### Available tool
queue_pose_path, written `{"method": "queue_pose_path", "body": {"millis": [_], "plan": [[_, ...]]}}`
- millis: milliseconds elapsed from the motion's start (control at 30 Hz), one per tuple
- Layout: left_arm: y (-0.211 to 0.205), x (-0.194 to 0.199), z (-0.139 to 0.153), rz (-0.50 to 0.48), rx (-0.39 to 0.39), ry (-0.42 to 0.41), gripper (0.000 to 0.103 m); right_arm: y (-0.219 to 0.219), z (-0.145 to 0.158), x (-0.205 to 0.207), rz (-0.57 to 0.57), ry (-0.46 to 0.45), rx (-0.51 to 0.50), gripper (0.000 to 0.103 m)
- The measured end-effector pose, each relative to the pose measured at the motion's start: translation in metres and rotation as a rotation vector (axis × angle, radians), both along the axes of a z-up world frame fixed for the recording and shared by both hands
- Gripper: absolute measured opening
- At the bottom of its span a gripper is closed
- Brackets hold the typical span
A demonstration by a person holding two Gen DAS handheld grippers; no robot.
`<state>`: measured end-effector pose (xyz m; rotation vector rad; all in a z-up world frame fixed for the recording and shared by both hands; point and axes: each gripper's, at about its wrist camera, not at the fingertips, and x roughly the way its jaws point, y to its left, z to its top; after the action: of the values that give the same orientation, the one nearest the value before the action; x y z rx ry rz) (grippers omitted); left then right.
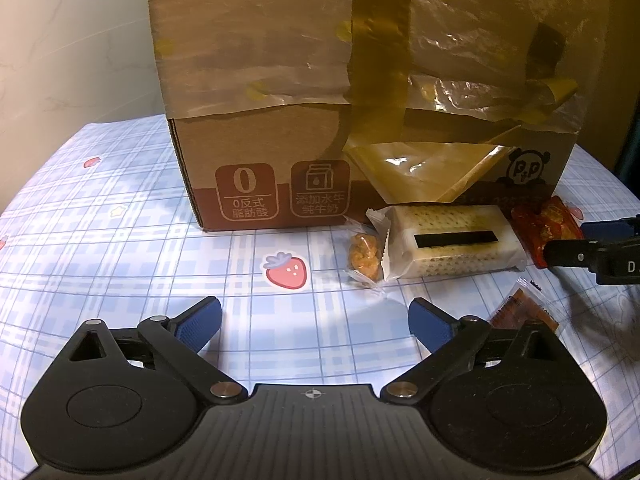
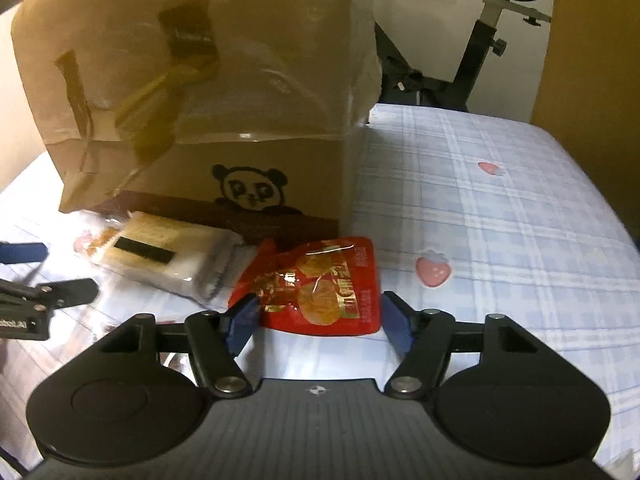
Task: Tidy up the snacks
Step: 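Lower both open tools toward the remaining snacks beside the box, then position the right tool around the red pouch on the table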
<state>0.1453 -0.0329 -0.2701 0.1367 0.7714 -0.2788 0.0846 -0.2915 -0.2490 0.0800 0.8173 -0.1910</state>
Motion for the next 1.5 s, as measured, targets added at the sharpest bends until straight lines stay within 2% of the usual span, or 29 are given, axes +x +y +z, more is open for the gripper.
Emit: {"method": "queue_pose_path", "body": {"millis": [167, 267, 367, 567, 1067, 1167, 1233, 1333, 1400, 1433, 1500], "plan": [[-0.002, 0.002, 0.000, -0.005, 0.007, 0.005, 0.103, 0.001, -0.002, -0.003, 0.010, -0.034, 0.027, 0.077], [-0.002, 0.004, 0.000, -0.006, 0.009, 0.007, 0.103, 0.009, -0.003, 0.004, 0.032, 0.005, -0.015, 0.083], [-0.003, 0.005, 0.000, -0.006, 0.011, 0.006, 0.103, 0.014, -0.006, 0.011, 0.063, 0.037, -0.039, 0.094], [-0.002, 0.004, 0.001, -0.005, 0.011, 0.006, 0.103, 0.019, -0.012, 0.016, 0.075, 0.053, -0.048, 0.103], [0.003, 0.004, 0.001, -0.021, 0.013, 0.008, 0.103, 0.020, -0.014, 0.014, 0.068, 0.047, -0.051, 0.103], [0.005, 0.007, 0.004, -0.037, 0.011, 0.025, 0.100, 0.018, -0.012, 0.013, 0.069, 0.047, -0.040, 0.101], [0.009, 0.003, 0.009, -0.044, 0.007, -0.008, 0.097, 0.016, -0.008, 0.007, 0.060, 0.026, -0.031, 0.094], [0.017, -0.011, 0.021, -0.045, -0.011, -0.168, 0.097, 0.013, 0.001, -0.003, 0.064, -0.036, -0.034, 0.094], [0.021, -0.016, 0.027, -0.033, -0.018, -0.243, 0.097, 0.011, 0.004, -0.006, 0.063, -0.068, -0.055, 0.094], [0.021, -0.015, 0.029, -0.031, -0.017, -0.253, 0.097, 0.009, 0.005, -0.006, 0.060, -0.077, -0.056, 0.094], [0.021, -0.012, 0.030, -0.034, -0.024, -0.236, 0.097, 0.002, 0.005, -0.004, 0.041, -0.080, -0.040, 0.087]]}}
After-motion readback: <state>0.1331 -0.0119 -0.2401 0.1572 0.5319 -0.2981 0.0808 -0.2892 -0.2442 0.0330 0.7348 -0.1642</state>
